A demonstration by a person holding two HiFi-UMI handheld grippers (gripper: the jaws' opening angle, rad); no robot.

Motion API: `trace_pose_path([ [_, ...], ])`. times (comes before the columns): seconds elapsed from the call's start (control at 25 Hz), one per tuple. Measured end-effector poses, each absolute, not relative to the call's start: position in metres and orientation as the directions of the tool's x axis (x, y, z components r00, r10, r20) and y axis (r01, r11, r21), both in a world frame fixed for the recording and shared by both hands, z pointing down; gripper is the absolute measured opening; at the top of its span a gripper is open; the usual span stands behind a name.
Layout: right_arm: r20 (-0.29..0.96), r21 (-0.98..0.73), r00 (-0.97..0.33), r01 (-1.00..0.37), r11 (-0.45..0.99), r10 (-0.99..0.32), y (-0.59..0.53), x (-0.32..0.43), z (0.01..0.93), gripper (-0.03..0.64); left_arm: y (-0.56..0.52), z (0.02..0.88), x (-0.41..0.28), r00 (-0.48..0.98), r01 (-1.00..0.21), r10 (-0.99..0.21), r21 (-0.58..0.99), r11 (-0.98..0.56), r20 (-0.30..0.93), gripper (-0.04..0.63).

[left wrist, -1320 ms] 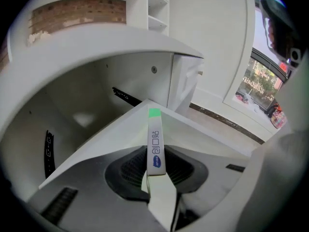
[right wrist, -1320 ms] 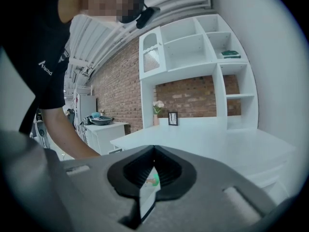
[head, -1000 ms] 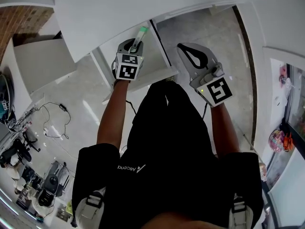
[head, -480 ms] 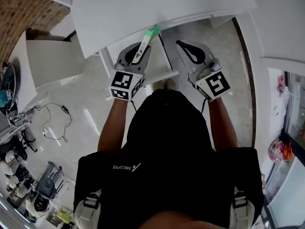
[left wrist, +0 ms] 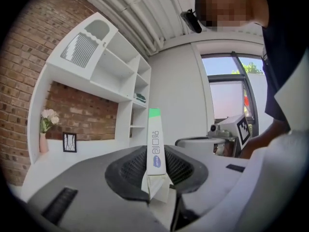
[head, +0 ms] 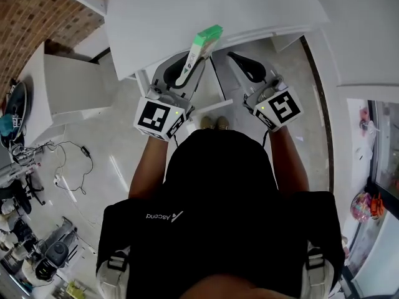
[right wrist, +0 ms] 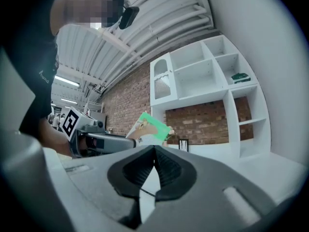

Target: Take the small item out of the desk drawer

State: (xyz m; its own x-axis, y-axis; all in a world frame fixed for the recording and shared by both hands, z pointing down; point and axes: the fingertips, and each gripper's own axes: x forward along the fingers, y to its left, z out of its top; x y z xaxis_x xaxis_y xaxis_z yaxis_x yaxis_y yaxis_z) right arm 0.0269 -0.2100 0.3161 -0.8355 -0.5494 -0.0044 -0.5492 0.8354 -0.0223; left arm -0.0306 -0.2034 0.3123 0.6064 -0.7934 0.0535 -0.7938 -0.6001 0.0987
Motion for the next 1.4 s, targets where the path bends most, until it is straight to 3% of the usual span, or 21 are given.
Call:
trace_pose_path([
  [0.44,-0.067,0.009,-0.836,-0.546,0.838,-0.544,-0.199,0.028,0.284,0.002,-0.186,0.251,-0.023,0.614,-0.779,-0.781,0.076,-0.623,-0.114,0.095],
  [1.4,-0.073,0.02,-0.842,-0.536,0.844,-0.534,-0.179,0.025,0.277,0.002,-0.164,0.251,-0.025,0.614,-0.779,-0.781,0.074,-0.623,-0.117,0.094],
])
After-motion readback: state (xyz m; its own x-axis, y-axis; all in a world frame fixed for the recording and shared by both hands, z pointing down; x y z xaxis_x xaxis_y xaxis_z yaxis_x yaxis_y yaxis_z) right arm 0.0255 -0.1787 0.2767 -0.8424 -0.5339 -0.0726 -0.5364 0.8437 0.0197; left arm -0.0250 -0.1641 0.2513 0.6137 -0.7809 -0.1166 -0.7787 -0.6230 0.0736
